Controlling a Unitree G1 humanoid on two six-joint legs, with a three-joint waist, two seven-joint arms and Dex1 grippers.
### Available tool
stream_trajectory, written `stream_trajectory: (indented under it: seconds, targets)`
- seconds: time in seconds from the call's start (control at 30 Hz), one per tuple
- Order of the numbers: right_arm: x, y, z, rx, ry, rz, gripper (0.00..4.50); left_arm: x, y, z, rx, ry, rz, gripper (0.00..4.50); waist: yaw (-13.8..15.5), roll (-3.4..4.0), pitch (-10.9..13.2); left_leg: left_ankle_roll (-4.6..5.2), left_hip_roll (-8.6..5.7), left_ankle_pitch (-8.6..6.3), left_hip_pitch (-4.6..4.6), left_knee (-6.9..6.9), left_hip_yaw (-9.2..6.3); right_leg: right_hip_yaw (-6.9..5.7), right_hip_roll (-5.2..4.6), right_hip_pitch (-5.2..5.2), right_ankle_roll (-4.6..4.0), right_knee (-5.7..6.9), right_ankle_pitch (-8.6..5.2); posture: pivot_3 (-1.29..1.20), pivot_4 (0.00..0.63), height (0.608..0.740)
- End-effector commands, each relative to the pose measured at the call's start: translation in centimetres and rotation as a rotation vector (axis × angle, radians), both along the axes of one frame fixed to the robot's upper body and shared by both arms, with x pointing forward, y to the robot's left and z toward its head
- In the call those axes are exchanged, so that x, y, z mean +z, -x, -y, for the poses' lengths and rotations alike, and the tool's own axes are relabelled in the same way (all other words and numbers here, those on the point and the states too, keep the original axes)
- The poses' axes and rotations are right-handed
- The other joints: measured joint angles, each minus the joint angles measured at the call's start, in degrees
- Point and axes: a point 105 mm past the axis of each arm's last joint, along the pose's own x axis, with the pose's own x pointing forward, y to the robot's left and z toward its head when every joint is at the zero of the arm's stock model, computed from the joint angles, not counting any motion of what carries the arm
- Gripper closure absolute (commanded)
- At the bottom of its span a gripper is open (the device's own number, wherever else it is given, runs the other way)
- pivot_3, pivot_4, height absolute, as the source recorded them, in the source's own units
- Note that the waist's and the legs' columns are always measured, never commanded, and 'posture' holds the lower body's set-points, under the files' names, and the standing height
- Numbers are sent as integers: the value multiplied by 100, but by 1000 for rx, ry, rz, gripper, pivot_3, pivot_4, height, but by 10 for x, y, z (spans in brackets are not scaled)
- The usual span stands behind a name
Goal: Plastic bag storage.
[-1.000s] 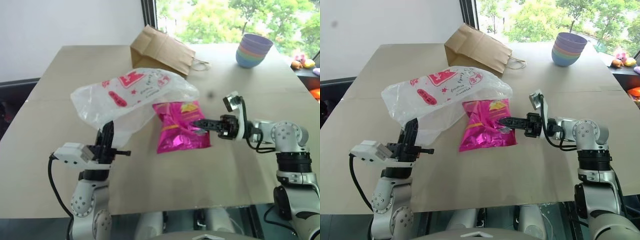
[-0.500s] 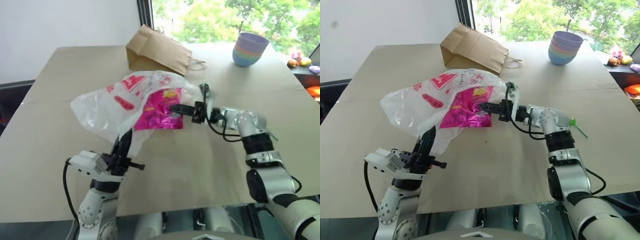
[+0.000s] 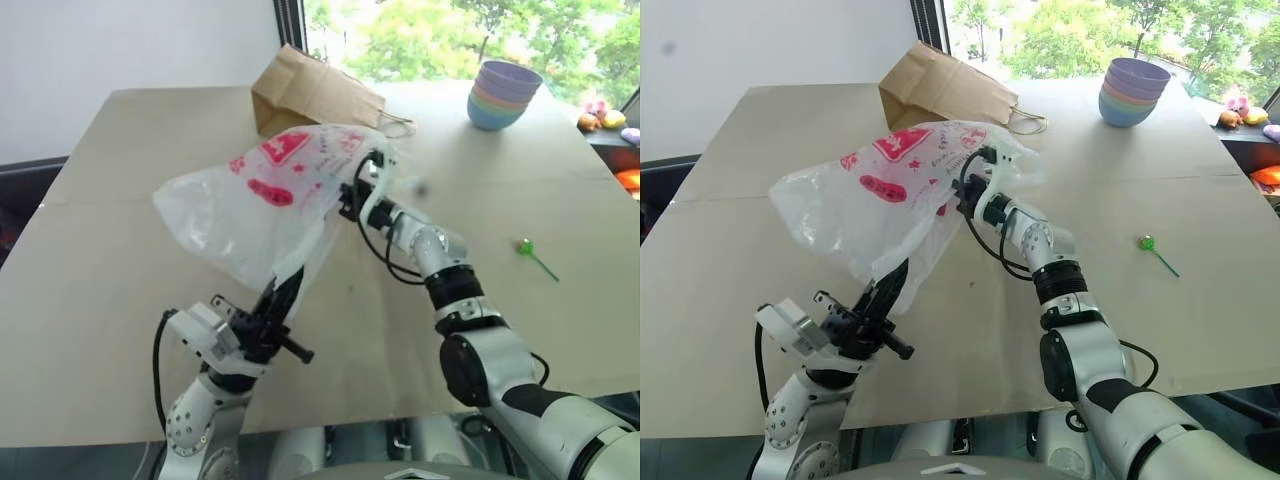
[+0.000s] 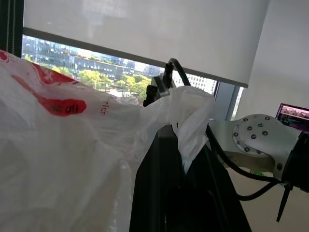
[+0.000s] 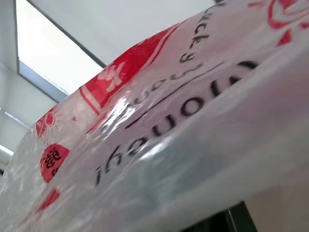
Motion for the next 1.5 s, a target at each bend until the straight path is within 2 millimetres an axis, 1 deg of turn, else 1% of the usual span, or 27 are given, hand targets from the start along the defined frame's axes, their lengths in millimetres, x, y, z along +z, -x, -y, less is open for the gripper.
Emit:
stream_trajectory:
  seconds: [0.03, 0.1, 0.2, 0.27, 0.33, 0.4, 0.47, 0.5, 0.57, 0.6, 0.67, 0.7, 0.73, 0.83, 0.93, 1.0, 1.1, 1.2, 1.27, 1.3, 1.33, 1.43, 1.47, 1.5]
  targets:
    - [41, 5, 6, -125, -240, 81, 4470, 13, -1, -2, 30, -14, 66, 4500, -5, 4, 6, 0, 0, 0, -1, 0, 0, 0, 0, 0, 0, 0, 0, 0, 150, 740]
    - [43, 7, 27, -203, -274, 76, 4470, 19, -4, -5, 58, -49, 99, 4500, -13, 7, 7, -1, 0, 1, -3, -1, -1, -1, 3, -4, 0, 2, 0, 0, 150, 740]
    - [44, 21, 55, -301, -239, 111, 4470, 25, -12, -13, 122, -43, 109, 4500, -13, 8, 4, -2, 1, 1, 0, -5, -1, -1, 8, -4, 0, 4, 0, 0, 150, 740]
    - [44, 28, 70, -355, -231, 106, 4470, 19, -29, -22, 207, -36, 42, 4500, -12, 9, 4, -2, 5, 1, 0, -7, 0, 0, 6, -4, 0, 4, 0, 0, 150, 740]
    - [42, 32, 78, -412, -161, 113, 4470, 12, -49, -28, 274, -44, -27, 4500, -13, 11, 6, -3, 2, 2, 1, -4, 1, 3, 3, -4, 1, 7, 1, 0, 150, 740]
    - [37, 30, 77, -462, -83, 94, 4470, 12, -66, -26, 293, -32, -61, 4500, -31, 13, 7, -6, -5, 4, 5, 3, 3, 6, 5, -3, 4, 15, 3, 0, 150, 740]
    - [34, 26, 76, -487, -51, 70, 3914, 18, -72, -22, 281, -1, -63, 4500, -37, 9, 4, -10, -10, 7, 11, 3, 3, 10, 11, -3, 4, 19, 2, 0, 150, 740]
    - [32, 24, 77, -503, -31, 69, 3523, 20, -75, -19, 267, 17, -63, 4500, -37, 9, 5, -12, -7, 9, 15, 4, 3, 12, 15, -1, 4, 19, 2, 0, 150, 740]
    - [20, 18, 80, -522, 63, 52, 2564, 23, -84, -13, 241, 27, -73, 4500, -23, 9, 5, -17, -6, 11, 16, 3, 3, 13, 16, -2, 3, 22, 2, 0, 150, 740]
    - [16, 18, 82, -522, 110, 57, 1985, 25, -87, -12, 233, 41, -75, 4500, -15, 10, 5, -19, -6, 12, 15, 3, 2, 12, 16, -2, 2, 22, 3, 0, 150, 740]
    - [-1, 25, 84, -455, 253, 64, 898, 31, -92, -13, 236, 79, -77, 4500, -12, 9, 5, -19, -8, 12, 10, 4, 3, 10, 15, -2, 2, 19, 3, 0, 150, 740]
    - [-8, 32, 89, -423, 314, 84, 486, 35, -95, -14, 238, 102, -74, 4500, -1, 8, 4, -18, -11, 12, 10, 4, 3, 11, 11, -1, 2, 18, 3, 0, 150, 740]
    - [-12, 39, 94, -388, 340, 90, 25, 39, -96, -14, 236, 112, -70, 4500, 23, 5, 2, -18, -14, 12, 7, 4, 1, 9, 7, 0, 2, 15, 3, 0, 150, 740]
    - [-7, 62, 104, -296, 316, 139, 25, 51, -96, -8, 208, 137, -56, 4500, 70, 5, 3, -14, -28, 9, -6, 1, -9, -3, -1, 2, 4, 3, 3, 0, 150, 740]
    - [-4, 90, 117, -212, 364, 198, 25, 63, -95, 0, 164, 172, -47, 4500, 42, 6, 5, -14, -31, 9, -1, 0, -16, 0, 0, 1, 4, 4, 3, 0, 150, 740]
    - [-2, 112, 124, -143, 393, 239, 25, 63, -94, 5, 144, 159, -54, 4500, 71, 3, 4, -14, -34, 9, 0, 1, -32, -8, -1, 8, 4, 4, 2, 0, 150, 740]
    - [-2, 139, 136, -92, 450, 283, 25, 62, -95, 6, 131, 154, -67, 4500, 121, 0, 6, -1, -36, 2, 8, 1, -39, -11, 0, 17, 5, 3, 2, 0, 150, 740]
    - [-5, 161, 153, -84, 541, 365, 25, 64, -96, 6, 123, 150, -69, 4500, 135, -3, 7, 6, -40, -2, 13, 4, -38, -5, -1, 20, 6, 5, 1, 0, 150, 740]
    - [-6, 170, 164, -89, 552, 365, 25, 65, -96, 4, 120, 151, -69, 4500, 144, -9, 9, 7, -41, -2, 15, 5, -42, -8, -1, 24, 6, 5, 1, 0, 150, 740]
    - [-5, 172, 176, -105, 575, 366, 25, 65, -97, 4, 118, 149, -72, 4500, 144, -10, 10, 5, -41, -2, 15, 6, -41, -7, 0, 24, 7, 5, 1, 0, 150, 740]
    - [-1, 168, 190, -157, 589, 376, 25, 64, -97, 5, 114, 147, -78, 4500, 138, -13, 11, 5, -41, -1, 16, 10, -40, -5, -1, 25, 7, 6, 2, 0, 150, 740]
    - [13, 151, 231, -332, 596, 376, 25, 59, -98, 8, 106, 139, -95, 4500, 131, -21, 16, 8, -43, -2, 29, 13, -29, 9, 0, 34, 14, 6, 5, 0, 150, 740]
    - [14, 146, 243, -381, 608, 372, 25, 57, -97, 8, 105, 136, -100, 4500, 134, -24, 18, 8, -43, -2, 35, 15, -27, 10, 0, 39, 15, 6, 6, 0, 150, 740]
    - [9, 140, 255, -426, 648, 341, 25, 54, -97, 9, 103, 128, -106, 4500, 140, -28, 20, 9, -43, -2, 40, 15, -26, 12, 0, 44, 15, 6, 6, 0, 150, 740]
